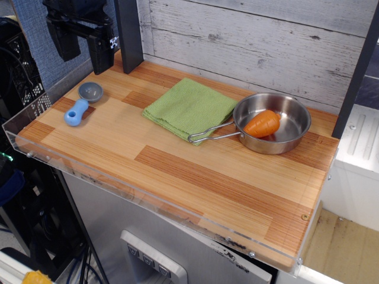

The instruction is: Move the potato right to center cloth on the table

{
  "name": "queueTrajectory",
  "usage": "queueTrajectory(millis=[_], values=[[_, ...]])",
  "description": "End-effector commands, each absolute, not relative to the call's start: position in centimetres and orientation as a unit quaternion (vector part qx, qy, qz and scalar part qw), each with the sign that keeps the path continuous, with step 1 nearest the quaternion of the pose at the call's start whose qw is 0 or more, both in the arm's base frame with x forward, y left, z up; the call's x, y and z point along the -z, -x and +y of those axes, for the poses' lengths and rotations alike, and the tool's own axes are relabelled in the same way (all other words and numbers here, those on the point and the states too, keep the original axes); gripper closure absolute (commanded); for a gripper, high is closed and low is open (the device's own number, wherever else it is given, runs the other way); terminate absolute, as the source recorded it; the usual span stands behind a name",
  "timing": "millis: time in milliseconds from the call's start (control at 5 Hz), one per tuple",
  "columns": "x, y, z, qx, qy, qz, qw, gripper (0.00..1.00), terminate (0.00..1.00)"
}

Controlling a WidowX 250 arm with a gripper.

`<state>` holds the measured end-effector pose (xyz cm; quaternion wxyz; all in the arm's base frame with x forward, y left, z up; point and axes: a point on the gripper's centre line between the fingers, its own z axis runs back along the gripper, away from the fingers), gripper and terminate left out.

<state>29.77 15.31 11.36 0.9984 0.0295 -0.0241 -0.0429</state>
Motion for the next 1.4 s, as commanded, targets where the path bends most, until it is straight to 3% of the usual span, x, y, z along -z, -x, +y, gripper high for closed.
queueTrajectory(millis=[0,400,600,800,1200], values=[[-11.4,-29.8,15.3,0.043,-0.030,-0.024,0.998,0.00,0.00],[-11.2,-33.5,9.0,0.103,-0.009,-0.057,0.993,0.00,0.00],[-11.0,-34.3,3.7,0.189,0.007,-0.068,0.980,0.00,0.00],[-8.9,-34.5,-0.9,0.258,0.001,-0.052,0.965,0.00,0.00],[-6.2,-35.3,-5.3,0.330,-0.028,-0.034,0.943,0.00,0.00]])
